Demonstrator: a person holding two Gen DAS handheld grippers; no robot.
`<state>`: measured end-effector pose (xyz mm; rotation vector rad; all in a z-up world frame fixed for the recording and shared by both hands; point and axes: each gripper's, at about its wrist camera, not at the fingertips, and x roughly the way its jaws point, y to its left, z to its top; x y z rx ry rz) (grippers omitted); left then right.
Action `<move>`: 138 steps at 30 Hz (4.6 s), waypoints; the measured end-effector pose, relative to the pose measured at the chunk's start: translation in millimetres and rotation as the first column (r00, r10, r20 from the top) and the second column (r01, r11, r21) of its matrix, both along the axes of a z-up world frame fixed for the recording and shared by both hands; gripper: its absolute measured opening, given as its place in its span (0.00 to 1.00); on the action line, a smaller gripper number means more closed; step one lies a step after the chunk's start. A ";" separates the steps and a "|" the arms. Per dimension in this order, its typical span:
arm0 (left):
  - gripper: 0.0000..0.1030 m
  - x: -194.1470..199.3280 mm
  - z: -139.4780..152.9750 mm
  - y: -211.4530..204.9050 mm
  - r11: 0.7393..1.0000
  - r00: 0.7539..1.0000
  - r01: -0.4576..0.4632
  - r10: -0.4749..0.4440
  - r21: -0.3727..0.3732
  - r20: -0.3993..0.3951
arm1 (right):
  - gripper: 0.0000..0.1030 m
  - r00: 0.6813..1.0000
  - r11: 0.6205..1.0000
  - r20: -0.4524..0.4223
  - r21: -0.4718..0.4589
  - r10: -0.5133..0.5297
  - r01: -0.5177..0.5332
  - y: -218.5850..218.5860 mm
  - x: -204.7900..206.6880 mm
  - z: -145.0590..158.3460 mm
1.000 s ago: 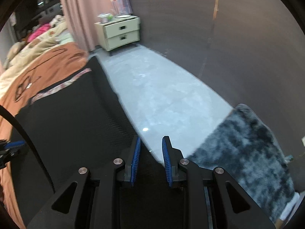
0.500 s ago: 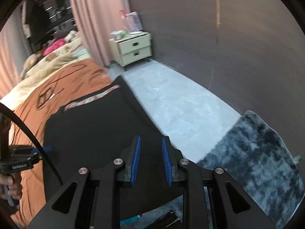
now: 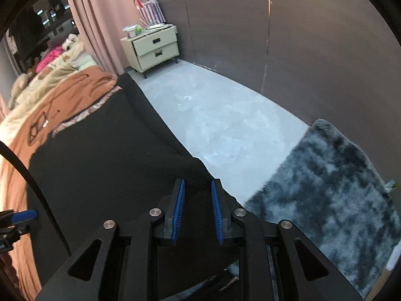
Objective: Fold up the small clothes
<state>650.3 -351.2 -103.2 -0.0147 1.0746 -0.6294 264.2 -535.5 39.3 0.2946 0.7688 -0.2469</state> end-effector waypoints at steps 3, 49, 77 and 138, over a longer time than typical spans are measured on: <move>0.42 -6.6 3.8 1.6 1.000 1.000 -0.005 0.005 0.008 0.005 | 0.17 0.999 0.999 -0.030 -0.027 -0.042 0.041 4.4 -5.1 6.4; 1.00 -222.2 154.5 166.1 0.991 0.943 -0.101 0.123 -0.086 0.310 | 1.00 0.979 0.997 0.202 -0.074 -0.005 0.020 159.7 -277.3 104.7; 1.00 -466.8 144.3 292.5 0.946 0.792 -0.277 0.324 -0.167 0.518 | 1.00 0.903 0.975 0.380 -0.166 0.201 -0.147 265.4 -451.6 63.0; 1.00 -647.8 148.6 392.1 0.845 0.594 -0.499 0.493 -0.189 0.636 | 1.00 0.801 0.926 0.466 -0.232 0.376 -0.299 314.2 -544.4 -7.4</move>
